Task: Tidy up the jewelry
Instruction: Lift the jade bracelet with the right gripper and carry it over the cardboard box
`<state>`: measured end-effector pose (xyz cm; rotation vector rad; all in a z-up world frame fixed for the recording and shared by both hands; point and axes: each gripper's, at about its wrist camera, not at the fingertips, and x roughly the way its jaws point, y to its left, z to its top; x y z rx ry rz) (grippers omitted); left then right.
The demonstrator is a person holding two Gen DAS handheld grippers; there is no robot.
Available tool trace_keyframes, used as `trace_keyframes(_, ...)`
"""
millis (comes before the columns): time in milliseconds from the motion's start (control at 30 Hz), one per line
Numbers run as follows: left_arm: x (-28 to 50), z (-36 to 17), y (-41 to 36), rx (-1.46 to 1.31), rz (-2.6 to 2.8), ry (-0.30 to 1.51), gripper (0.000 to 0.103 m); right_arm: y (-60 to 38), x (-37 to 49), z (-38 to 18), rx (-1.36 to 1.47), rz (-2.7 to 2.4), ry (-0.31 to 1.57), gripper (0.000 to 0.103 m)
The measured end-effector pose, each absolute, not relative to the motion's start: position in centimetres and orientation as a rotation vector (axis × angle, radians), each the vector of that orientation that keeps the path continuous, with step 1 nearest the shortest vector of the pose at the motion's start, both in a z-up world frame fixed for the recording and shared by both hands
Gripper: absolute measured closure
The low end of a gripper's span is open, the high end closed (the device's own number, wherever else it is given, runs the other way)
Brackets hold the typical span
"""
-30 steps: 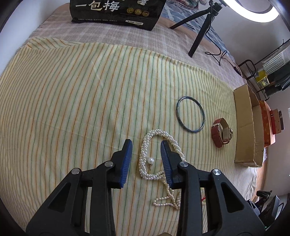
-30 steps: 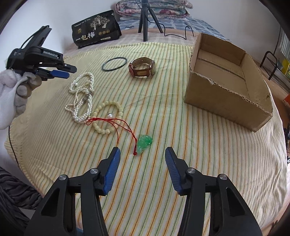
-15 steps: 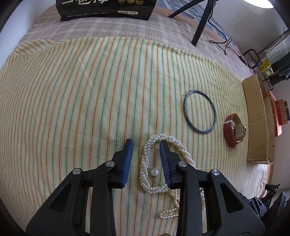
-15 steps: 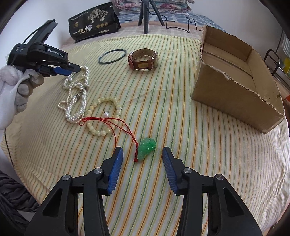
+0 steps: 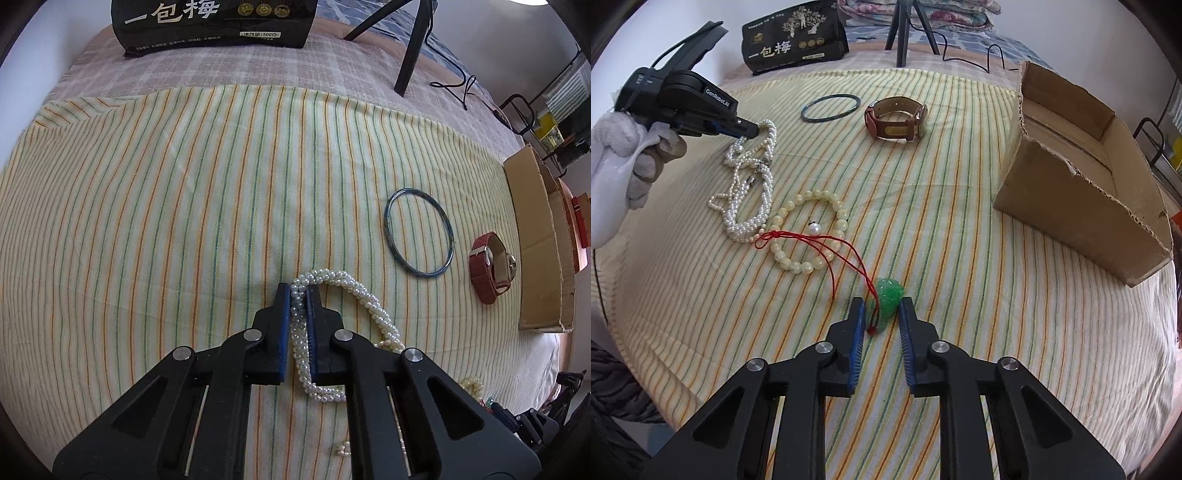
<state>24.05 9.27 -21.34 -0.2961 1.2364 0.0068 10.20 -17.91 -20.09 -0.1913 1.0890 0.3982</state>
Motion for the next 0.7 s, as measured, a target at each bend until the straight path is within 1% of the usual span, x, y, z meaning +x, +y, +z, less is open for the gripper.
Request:
trace_keyframes(33,23.9,-21.2,9.3,-0.302,0.007,1.234,0.097,-18.0,10.2,-20.1,-0.189,0.401,1.090,0.093)
trace_keyframes(300,22.6,-17.8,9.3,-0.360,-0.039,1.154,0.098,-18.5,9.7,-19.7,-0.180,0.406,1.080,0.093)
trace_keyframes(700,19.0,-9.6,7.5,-0.405,-0.167,0.983,0.098,-18.7,8.6,-17.2,-0.168,0.412,1.000,0.093)
